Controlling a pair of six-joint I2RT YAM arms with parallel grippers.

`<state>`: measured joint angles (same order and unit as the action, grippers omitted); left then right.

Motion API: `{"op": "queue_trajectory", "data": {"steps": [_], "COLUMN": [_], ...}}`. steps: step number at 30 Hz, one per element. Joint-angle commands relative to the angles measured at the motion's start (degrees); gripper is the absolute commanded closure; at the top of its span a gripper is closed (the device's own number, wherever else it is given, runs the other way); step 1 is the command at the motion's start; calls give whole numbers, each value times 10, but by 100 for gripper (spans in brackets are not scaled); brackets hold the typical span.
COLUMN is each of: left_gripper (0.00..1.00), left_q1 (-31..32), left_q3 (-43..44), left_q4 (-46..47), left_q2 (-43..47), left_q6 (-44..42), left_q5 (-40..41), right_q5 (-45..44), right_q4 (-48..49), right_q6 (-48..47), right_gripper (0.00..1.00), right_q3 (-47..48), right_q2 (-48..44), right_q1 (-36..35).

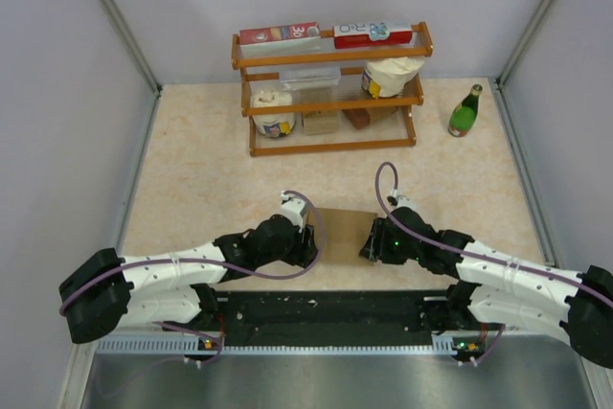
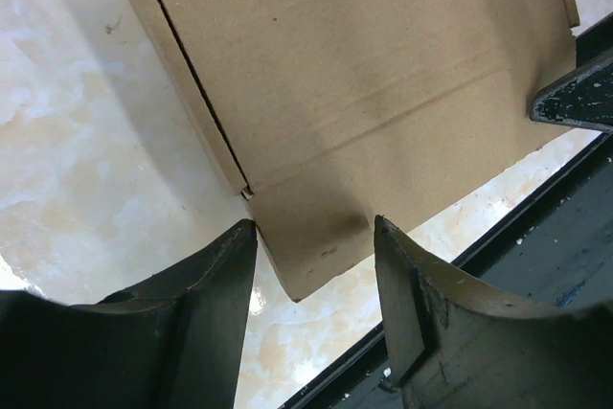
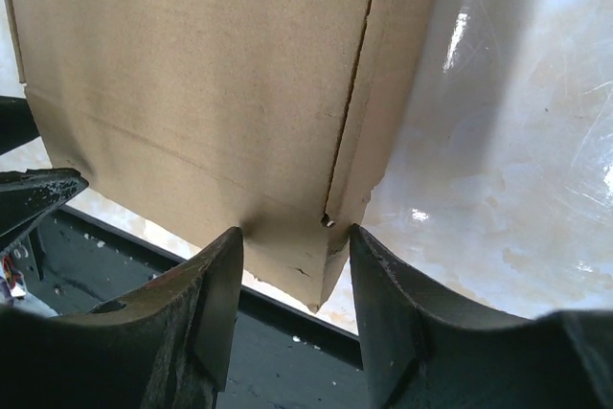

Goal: Fold the paper box

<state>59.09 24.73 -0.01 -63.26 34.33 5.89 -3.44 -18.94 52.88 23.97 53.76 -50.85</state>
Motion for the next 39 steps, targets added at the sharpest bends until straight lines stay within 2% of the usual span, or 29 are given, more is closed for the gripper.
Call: {"op": "queue_trajectory", "data": {"steps": [1,13,17,26,28,30,31,33,37,39], "left_gripper": [43,43,42,40,39,42,46,59,96,100], "left_q1": [2,1,1,-1,-15,-55,-78,-118,-158,-167], "left_q3": [-4,-7,1,79,98,117,128,161,244,287], "left_q4": [12,8,3,-111,-104,-90,-80,-57,-31,-22], "left_q2": [6,-4,20,121,133,119,100,48,-83,-154], "left_q6": [-11,-19,-27,-76,-101,-124,-132,-154,-186,-197], "left_q5": [29,54,60,88,85,49,20,-19,-88,-113], "right_q5": [-24,-50,-55,-80,-82,-79,-73,-51,-1,24], "right_q4": [5,-7,-12,-59,-73,-83,-86,-85,-84,-76], "right_q6": [-10,-24,-31,-65,-72,-81,-86,-100,-132,-141], "right_gripper": [52,50,47,40,40,40,42,51,83,96], "right_q3": [-3,-8,-5,16,23,28,30,34,40,38], "right_q2": [-13,-13,-25,-101,-118,-131,-136,-140,-150,-146], "right_q1": [4,3,5,6,7,8,7,8,8,8]}}
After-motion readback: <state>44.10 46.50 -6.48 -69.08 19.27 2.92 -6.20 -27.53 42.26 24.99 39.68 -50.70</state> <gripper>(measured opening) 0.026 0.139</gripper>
